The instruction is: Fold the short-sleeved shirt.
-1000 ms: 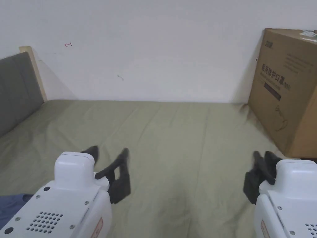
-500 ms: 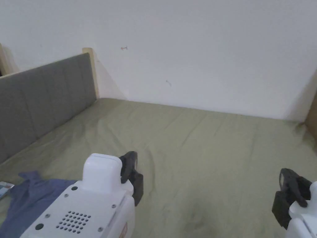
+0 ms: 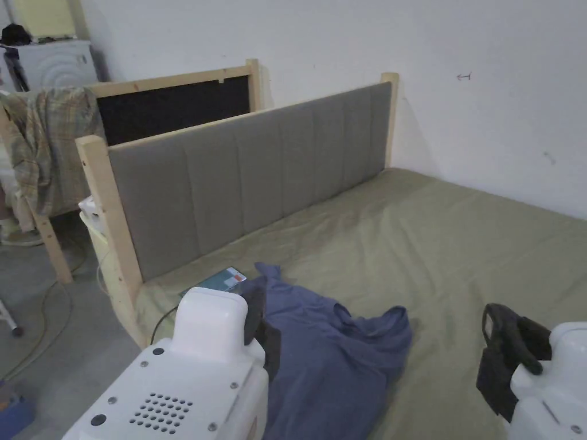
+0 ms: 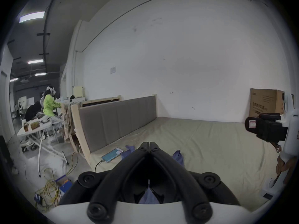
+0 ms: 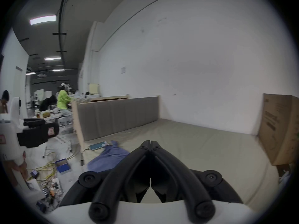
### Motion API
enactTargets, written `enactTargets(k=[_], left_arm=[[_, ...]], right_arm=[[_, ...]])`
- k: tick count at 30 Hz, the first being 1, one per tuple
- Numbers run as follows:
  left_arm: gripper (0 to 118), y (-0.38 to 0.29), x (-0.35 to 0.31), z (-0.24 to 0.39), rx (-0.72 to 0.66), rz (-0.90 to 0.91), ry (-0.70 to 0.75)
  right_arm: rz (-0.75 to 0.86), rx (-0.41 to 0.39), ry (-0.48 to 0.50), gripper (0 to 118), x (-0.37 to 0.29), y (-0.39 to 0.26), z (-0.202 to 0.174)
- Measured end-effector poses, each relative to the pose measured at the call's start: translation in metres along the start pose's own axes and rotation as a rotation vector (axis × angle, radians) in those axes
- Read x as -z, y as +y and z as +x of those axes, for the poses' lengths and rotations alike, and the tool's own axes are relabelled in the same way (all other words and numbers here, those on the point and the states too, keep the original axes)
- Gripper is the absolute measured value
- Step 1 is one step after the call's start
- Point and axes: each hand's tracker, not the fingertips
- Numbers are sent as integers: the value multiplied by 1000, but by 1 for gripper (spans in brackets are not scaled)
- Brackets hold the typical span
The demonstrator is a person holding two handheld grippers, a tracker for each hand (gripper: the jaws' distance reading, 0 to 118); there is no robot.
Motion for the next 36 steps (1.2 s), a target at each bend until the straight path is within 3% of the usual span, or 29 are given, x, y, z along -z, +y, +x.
enactTargets(k=[8, 13, 18, 19, 20, 21, 22, 23, 24, 25, 36], left_arm=[[0, -33, 55, -6, -47, -135, -26], [0, -78, 160, 0, -132, -361, -157], [0, -136, 260, 19, -112, -650, -193], [0, -145, 279, 21, -162, -705, -212], [4, -151, 291, 23, -154, -749, -198], [20, -153, 302, 30, -124, -781, -187], [49, -153, 309, 33, -125, -746, -192], [88, -155, 316, 36, -103, -737, -194], [109, -154, 322, 39, -72, -730, -200], [117, -155, 327, 42, -64, -725, -202], [117, -188, 352, 72, 103, -842, -104]], right_arm=[[-92, -52, 24, 0, 17, -23, -5], [-190, -4, -26, 0, 31, -47, 20], [-270, 16, -84, 0, 42, -69, 45], [-283, 17, -100, 0, 45, -73, 50], [-291, 24, -111, 0, 48, -76, 54], [-300, 42, -128, 0, 50, -79, 59], [-306, 63, -134, 0, 52, -82, 64], [-315, 80, -135, 0, 54, -85, 68], [-326, 91, -140, 0, 55, -88, 71], [-337, 93, -145, 0, 57, -91, 74], [-429, 145, -163, 0, 59, -115, 90]])
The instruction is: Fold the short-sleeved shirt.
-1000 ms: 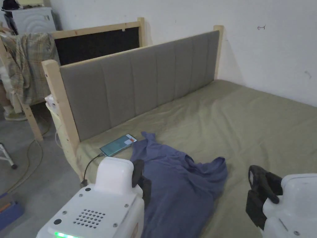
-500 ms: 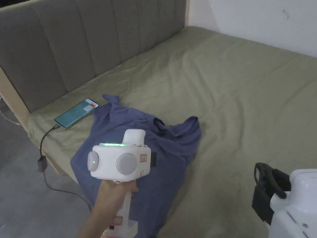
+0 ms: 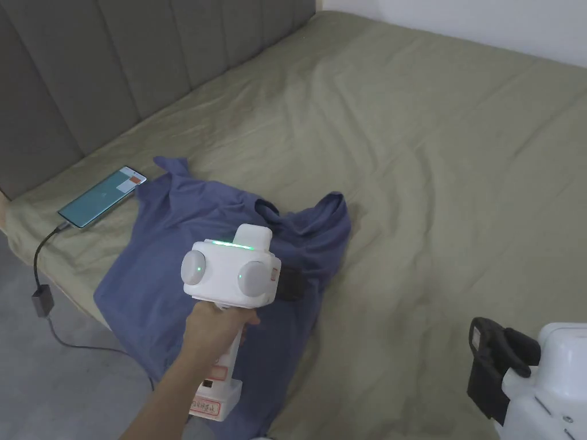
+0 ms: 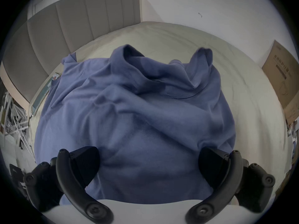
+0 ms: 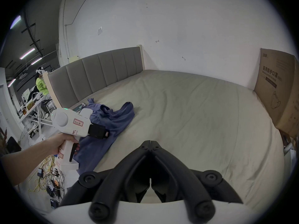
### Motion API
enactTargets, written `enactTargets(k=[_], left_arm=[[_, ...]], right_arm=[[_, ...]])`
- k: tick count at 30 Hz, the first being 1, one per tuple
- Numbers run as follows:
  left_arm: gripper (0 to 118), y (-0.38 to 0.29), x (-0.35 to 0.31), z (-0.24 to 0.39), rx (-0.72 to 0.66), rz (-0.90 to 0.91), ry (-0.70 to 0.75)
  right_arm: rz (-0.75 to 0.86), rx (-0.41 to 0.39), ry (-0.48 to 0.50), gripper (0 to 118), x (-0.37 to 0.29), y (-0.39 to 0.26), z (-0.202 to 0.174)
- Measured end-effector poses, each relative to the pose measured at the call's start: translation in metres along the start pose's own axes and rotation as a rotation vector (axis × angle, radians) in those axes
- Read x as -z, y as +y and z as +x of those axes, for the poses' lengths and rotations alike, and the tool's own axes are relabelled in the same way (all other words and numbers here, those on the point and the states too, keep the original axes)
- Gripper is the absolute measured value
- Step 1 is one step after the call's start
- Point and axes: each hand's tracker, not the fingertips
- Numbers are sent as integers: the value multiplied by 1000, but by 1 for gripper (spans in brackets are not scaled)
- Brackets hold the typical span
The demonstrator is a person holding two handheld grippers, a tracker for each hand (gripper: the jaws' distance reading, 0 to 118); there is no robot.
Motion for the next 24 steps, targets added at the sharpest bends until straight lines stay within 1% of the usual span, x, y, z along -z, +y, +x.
enactTargets(k=[1, 2, 3, 6, 7, 8, 9, 10, 12, 13, 15, 16, 21, 24], left_arm=[[115, 6, 2, -1, -13, -50, 14], [113, 9, 4, -2, -27, -56, 11], [107, 12, 6, -2, -33, -75, 13], [96, 17, -1, 1, -14, -90, 15], [80, 19, -6, 3, -11, -76, 28], [59, 21, -11, 4, -1, -63, 36], [52, 22, -14, 4, 5, -56, 33], [44, 20, -5, -3, 2, -53, 39], [21, 17, -5, -7, -16, -51, 45], [5, 15, -6, -8, -11, -46, 49], [5, 16, -12, -11, -27, -44, 74], [5, 15, -13, -14, -57, -39, 40], [5, 26, -14, -31, -120, -84, -30], [5, 33, -41, -43, -197, -62, -96]], right_arm=[[-3, 1, -1, 0, -1, -1, 1], [-5, 2, -1, 0, -2, -2, 2], [-10, 3, -3, 0, -2, -2, 3], [-20, 24, -14, 0, -3, -5, 7], [-24, 36, -13, 0, -3, -7, 9], [-28, 47, -13, 0, -3, -8, 10], [-39, 58, -18, 0, -2, -10, 11], [-48, 65, -28, 0, -2, -11, 11], [-56, 78, -27, 0, -3, -14, 13], [-59, 86, -29, 0, -4, -15, 15], [-61, 92, -28, 0, -7, -17, 16], [-61, 93, -33, 0, -9, -18, 17], [-50, 118, -53, 0, -23, -19, 29], [-32, 123, -69, 0, -36, -18, 37]])
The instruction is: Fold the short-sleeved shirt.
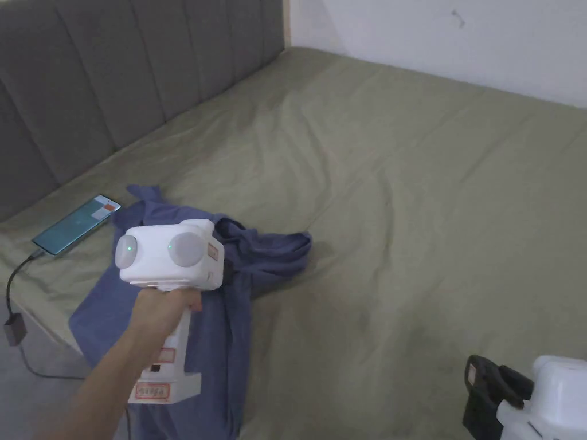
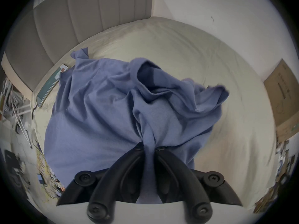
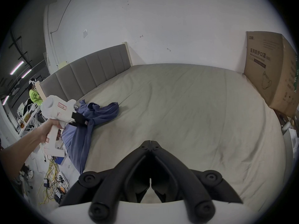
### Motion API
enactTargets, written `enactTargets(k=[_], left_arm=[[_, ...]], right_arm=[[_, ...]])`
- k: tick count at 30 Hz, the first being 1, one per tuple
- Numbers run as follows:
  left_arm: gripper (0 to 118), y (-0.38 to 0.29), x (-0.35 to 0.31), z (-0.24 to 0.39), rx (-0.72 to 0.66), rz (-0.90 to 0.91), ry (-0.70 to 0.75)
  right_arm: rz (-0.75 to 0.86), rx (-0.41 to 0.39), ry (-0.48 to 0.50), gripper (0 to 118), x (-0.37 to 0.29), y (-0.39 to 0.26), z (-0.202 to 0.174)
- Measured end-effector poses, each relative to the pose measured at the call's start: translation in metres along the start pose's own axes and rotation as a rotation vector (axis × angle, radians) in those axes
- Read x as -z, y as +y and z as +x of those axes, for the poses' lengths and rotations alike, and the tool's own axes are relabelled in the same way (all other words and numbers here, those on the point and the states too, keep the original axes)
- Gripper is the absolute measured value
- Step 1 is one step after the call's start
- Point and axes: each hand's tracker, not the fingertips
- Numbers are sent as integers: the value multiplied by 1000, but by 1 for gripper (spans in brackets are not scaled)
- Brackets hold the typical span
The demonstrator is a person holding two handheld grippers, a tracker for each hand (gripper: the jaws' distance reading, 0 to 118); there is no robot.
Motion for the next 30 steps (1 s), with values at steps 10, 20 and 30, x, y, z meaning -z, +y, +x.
enactTargets(k=[10, 20, 30], left_arm=[[5, 37, -150, 44, 29, 279, -188], [5, -4, -276, 248, 472, 435, -634], [5, -196, -162, 431, 774, 66, -719]], right_arm=[[122, 64, -94, 0, -67, 8, 45], [241, 167, -268, 0, -147, 0, 96], [219, 273, -434, 0, -189, -42, 150]])
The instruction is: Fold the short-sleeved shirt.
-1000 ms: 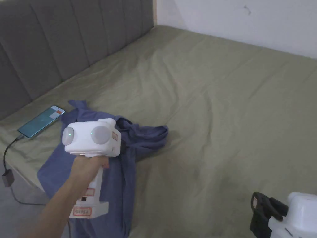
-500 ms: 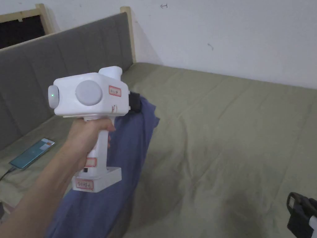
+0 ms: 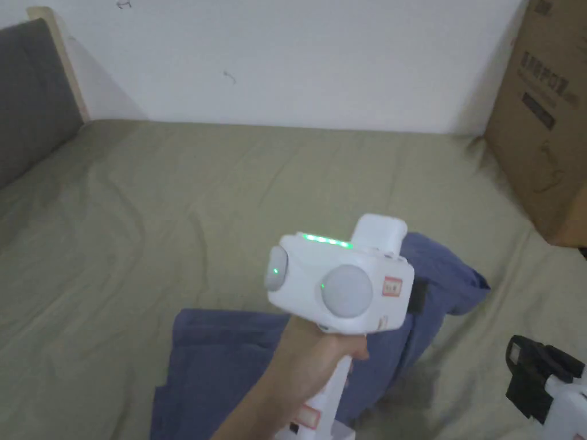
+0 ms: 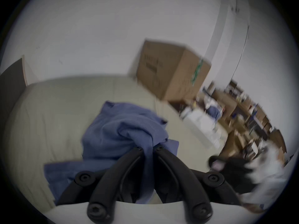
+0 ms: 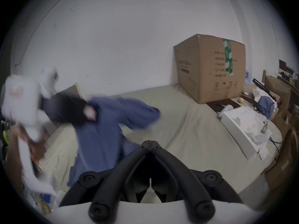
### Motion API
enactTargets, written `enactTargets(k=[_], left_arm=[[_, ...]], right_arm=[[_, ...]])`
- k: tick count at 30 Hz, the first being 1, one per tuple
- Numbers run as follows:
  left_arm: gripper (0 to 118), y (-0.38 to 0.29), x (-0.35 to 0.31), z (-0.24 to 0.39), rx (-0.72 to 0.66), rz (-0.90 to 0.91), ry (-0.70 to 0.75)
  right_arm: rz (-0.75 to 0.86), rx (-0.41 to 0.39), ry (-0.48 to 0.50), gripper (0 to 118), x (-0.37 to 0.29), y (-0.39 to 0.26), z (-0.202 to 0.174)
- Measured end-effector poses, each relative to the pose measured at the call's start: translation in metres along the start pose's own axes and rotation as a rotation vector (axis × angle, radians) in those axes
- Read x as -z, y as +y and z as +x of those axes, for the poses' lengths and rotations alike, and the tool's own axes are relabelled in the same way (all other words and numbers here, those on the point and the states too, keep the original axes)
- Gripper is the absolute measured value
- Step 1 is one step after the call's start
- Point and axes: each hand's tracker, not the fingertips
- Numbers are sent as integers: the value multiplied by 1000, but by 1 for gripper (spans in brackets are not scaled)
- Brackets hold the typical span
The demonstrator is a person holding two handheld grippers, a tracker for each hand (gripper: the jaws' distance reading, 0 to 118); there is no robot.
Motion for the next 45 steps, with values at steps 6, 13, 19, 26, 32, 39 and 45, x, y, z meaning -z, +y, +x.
enactTargets(k=[6, 13, 19, 26, 32, 39, 45], left_arm=[[5, -104, 128, -1, -84, -360, -75], [7, -85, 122, -22, -141, -339, -92], [117, -87, 103, -18, -96, -308, -109], [88, -77, 13, -59, -56, -193, 3], [0, -92, -67, -150, -246, -87, 200], [0, -123, -101, -248, -403, -120, 334], [67, -104, -68, -306, -399, -178, 382]], right_arm=[[-74, 48, -82, 0, 0, -21, 38], [-106, 86, -104, 0, 13, -25, 53], [-104, 78, -56, 0, 14, -24, 34], [-116, 34, 16, 0, 20, -23, 7], [-148, -10, 99, 0, 35, -24, -23], [-200, -78, 178, 0, 63, -28, -59], [-248, -113, 221, 0, 91, -31, -83]])
